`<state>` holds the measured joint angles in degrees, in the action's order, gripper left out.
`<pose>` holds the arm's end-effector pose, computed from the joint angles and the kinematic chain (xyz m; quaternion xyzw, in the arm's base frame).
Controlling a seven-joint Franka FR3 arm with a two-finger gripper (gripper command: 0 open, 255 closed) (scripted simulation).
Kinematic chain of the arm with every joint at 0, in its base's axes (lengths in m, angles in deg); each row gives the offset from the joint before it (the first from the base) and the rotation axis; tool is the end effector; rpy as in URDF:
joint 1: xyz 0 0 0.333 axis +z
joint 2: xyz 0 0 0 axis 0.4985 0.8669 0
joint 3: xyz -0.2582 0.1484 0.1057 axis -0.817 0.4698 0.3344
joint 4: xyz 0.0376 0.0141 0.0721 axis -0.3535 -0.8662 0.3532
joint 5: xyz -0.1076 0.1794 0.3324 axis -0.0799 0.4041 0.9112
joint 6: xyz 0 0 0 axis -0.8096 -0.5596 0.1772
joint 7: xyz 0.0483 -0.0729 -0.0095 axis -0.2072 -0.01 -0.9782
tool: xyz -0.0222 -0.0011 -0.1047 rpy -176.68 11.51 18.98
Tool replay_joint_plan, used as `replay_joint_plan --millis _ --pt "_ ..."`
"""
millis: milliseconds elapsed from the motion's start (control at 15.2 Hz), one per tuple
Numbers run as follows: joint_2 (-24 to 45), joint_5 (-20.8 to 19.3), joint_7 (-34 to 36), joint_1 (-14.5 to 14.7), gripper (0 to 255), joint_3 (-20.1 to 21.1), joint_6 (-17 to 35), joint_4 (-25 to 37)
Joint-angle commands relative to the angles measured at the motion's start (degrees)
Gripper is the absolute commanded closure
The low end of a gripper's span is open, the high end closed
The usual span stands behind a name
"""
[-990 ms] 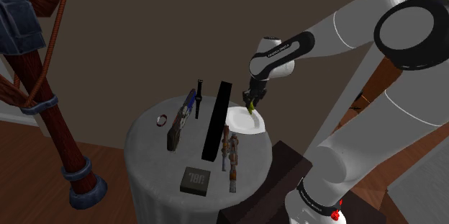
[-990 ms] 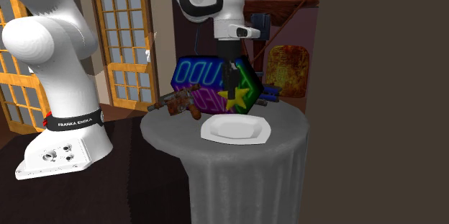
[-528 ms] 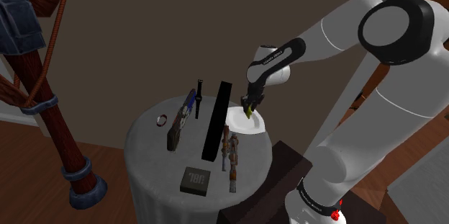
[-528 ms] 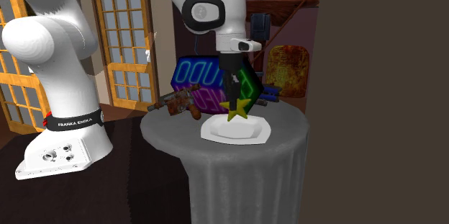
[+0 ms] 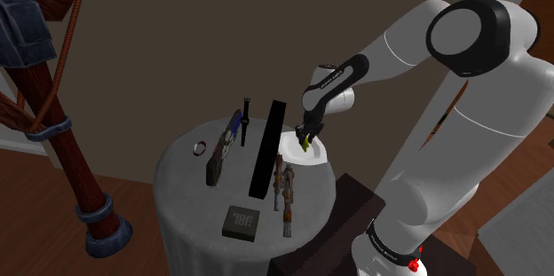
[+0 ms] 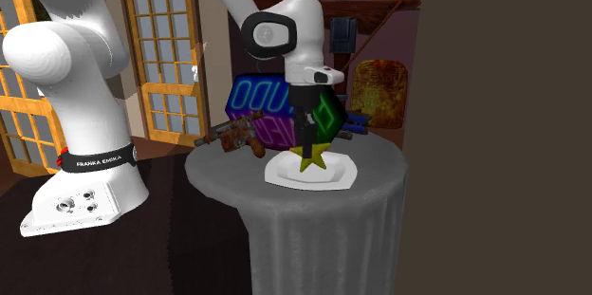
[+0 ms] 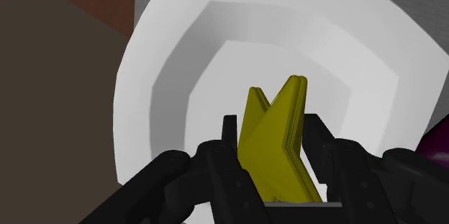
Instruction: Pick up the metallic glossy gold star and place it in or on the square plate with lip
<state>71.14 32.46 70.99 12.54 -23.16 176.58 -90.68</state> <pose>0.4291 -0.1434 0.2636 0.9925 -0.1221 0.0057 0.0064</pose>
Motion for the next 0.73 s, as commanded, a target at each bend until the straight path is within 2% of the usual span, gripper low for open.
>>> replay_joint_plan --millis 0,264,330,660 --pt "0.15 0.00 0.02 0.01 255 0.01 0.17 0.02" --pt "0.15 0.00 0.02 0.01 255 0.01 0.17 0.02" --pt "0.15 0.00 0.02 0.01 0 0.01 0.17 0.01" --pt "0.15 0.00 0.02 0.01 0 0.01 0.17 0.01"
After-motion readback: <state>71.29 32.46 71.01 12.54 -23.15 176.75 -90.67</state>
